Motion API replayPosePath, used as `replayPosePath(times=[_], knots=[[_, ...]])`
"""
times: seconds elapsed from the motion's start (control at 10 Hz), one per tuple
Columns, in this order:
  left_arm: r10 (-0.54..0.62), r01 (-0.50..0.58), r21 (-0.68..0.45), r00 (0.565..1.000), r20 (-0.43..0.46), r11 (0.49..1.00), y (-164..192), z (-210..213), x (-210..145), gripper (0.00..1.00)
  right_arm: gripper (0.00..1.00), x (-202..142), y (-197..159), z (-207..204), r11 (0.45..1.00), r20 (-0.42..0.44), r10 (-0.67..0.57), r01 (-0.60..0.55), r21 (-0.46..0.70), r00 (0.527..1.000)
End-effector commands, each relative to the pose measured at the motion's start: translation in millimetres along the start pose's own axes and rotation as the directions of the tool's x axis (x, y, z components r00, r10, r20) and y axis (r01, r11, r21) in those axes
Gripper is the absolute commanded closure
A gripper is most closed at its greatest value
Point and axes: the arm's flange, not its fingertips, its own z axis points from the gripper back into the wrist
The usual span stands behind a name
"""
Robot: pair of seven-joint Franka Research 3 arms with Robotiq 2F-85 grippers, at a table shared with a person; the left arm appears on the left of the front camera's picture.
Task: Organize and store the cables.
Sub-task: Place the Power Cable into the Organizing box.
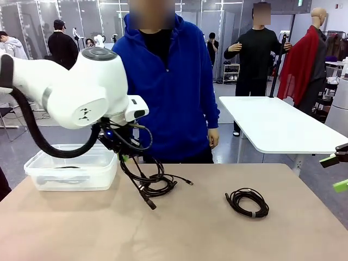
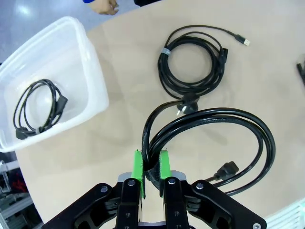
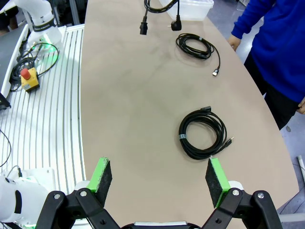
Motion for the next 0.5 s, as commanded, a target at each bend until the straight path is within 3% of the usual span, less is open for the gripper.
replayPosePath(times=[0.0, 0.3, 0.4], knots=[[-0.108, 0.110, -0.039, 0.993, 0.047, 0.993, 19.4, 7.7, -14.4, 0.85, 0.00, -0.9, 0.6, -0.7, 1.000, 0.007, 0.002, -0.002, -0.001, 1.000], [-0.104, 0.109, -0.051, 0.991, 0.082, 0.993, 32.5, 15.7, -14.5, 0.85, 0.00, -0.9, 0.6, -0.7, 1.000, 0.007, 0.002, -0.002, -0.001, 1.000], [-0.108, 0.109, -0.018, 0.993, 0.039, 0.994, 22.0, 10.5, -7.3, 0.85, 0.00, -0.9, 0.6, -0.7, 1.000, 0.007, 0.002, -0.002, -0.001, 1.000]])
